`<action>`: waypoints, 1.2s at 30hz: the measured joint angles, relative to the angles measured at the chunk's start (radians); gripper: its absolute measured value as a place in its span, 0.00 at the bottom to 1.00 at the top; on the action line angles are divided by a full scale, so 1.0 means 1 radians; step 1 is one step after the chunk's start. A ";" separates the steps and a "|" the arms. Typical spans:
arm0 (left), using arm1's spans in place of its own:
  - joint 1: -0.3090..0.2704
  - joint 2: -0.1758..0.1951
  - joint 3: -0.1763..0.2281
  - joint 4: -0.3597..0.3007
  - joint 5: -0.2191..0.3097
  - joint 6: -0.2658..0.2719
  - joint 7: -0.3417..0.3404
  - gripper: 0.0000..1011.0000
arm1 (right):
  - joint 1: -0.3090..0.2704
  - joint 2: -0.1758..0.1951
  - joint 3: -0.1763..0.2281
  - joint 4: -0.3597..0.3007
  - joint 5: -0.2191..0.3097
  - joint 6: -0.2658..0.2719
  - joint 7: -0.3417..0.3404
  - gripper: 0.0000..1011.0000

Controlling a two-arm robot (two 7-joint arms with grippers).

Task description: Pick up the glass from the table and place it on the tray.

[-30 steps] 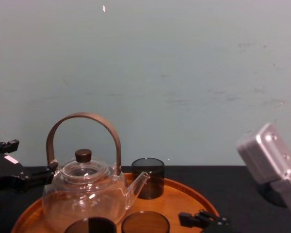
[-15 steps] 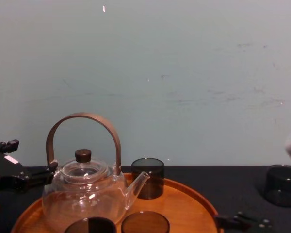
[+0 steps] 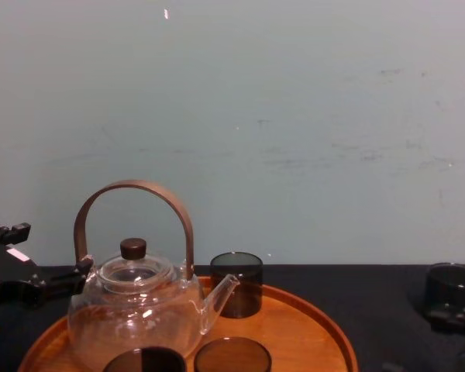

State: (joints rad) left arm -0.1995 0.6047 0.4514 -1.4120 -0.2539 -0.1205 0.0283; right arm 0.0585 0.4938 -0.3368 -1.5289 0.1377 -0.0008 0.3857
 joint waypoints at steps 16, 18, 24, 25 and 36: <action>0.000 0.000 0.000 0.000 0.000 0.000 0.000 1.00 | 0.044 -0.046 0.129 0.164 0.089 -0.044 -0.010 0.99; 0.000 0.000 0.000 0.000 0.000 0.000 0.000 1.00 | 0.056 -0.052 0.141 0.191 0.098 -0.048 -0.011 0.99; 0.000 0.000 0.000 0.000 0.000 0.000 0.000 1.00 | 0.086 -0.063 0.170 0.255 0.115 -0.059 -0.015 0.99; 0.000 0.000 0.000 0.000 0.000 0.000 0.000 1.00 | 0.090 -0.064 0.173 0.261 0.115 -0.059 -0.016 0.99; 0.000 0.000 0.000 0.000 0.000 0.000 0.000 1.00 | 0.142 -0.072 0.186 0.330 0.104 -0.062 -0.021 0.99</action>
State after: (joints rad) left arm -0.1995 0.6047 0.4514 -1.4120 -0.2539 -0.1205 0.0283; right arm 0.2002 0.4215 -0.1505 -1.1994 0.2419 -0.0630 0.3650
